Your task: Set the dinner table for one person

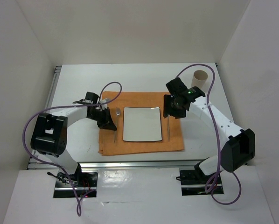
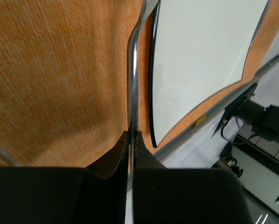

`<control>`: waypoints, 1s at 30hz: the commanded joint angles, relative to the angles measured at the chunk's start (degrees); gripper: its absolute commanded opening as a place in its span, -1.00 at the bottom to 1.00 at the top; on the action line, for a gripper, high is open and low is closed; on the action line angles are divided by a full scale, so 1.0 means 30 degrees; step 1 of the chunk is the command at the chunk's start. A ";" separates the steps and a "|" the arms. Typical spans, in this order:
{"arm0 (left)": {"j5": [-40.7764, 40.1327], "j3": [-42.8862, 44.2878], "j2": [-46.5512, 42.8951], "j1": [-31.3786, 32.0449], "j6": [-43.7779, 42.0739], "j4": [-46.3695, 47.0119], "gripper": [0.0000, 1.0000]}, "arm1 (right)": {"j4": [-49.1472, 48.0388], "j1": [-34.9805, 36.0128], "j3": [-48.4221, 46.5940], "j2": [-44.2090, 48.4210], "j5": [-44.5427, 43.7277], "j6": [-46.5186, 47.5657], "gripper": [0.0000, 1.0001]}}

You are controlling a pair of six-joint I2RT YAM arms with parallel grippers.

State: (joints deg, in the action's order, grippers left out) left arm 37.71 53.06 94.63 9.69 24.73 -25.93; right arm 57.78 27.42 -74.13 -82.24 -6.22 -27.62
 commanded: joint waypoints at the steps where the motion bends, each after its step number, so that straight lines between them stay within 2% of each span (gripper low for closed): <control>1: -0.0118 -0.0252 0.0359 0.0050 0.0981 0.2633 -1.00 | -0.0099 0.0264 -0.0486 -0.0185 -0.0037 -0.0052 0.30; 11: -0.1178 -0.2041 0.0156 0.0050 0.1192 0.3430 -1.00 | -0.0099 0.0264 -0.0662 -0.0185 -0.0037 -0.0052 0.30; 14: -0.0999 -0.1488 0.1062 0.0050 0.0607 0.3019 -0.81 | -0.0099 0.0264 -0.0662 -0.0185 -0.0037 0.0122 0.30; 16: -0.0999 -0.0901 0.1530 0.0050 0.0372 0.2320 -0.49 | -0.0099 0.0264 -0.0662 -0.0185 -0.0037 0.0123 0.30; 18: -0.1523 -0.0549 0.1765 -0.0124 0.0135 0.1821 -0.31 | -0.0099 0.0264 -0.0838 -0.0185 -0.0037 0.0123 0.30; 19: -0.1526 -0.0315 0.1767 -0.0126 0.0135 0.1644 -0.13 | -0.0099 0.0264 -0.0838 -0.0185 -0.0037 0.0123 0.30; 21: -0.1993 -0.0110 0.1767 -0.0329 -0.0244 0.1379 0.08 | 0.0076 0.0264 -0.0838 -0.0011 -0.0037 0.0123 0.30; 22: -0.1995 -0.0108 0.1767 -0.0331 -0.0420 0.1060 0.08 | 0.0076 0.0264 -0.0838 -0.0010 -0.0037 0.0123 0.30; 23: -0.2169 0.0095 0.1767 -0.0331 -0.0421 0.0825 0.19 | 0.0076 0.0264 -0.0838 0.0193 -0.0037 0.0123 0.30; 26: -0.2347 0.0563 0.1212 -0.0710 -0.0949 -0.0142 0.19 | 0.0076 0.0264 -0.1041 0.0195 -0.0037 -0.0052 0.30; 30: -0.2521 0.1414 0.0246 -0.0887 -0.1359 -0.1110 0.19 | -0.0360 -0.1225 -0.2620 -0.0593 -0.0242 -0.0052 0.44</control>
State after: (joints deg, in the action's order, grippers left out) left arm 32.95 54.61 98.45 7.84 23.83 -26.17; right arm 58.19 26.37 -76.93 -83.33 -6.09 -27.59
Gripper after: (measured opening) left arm 0.596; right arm 0.710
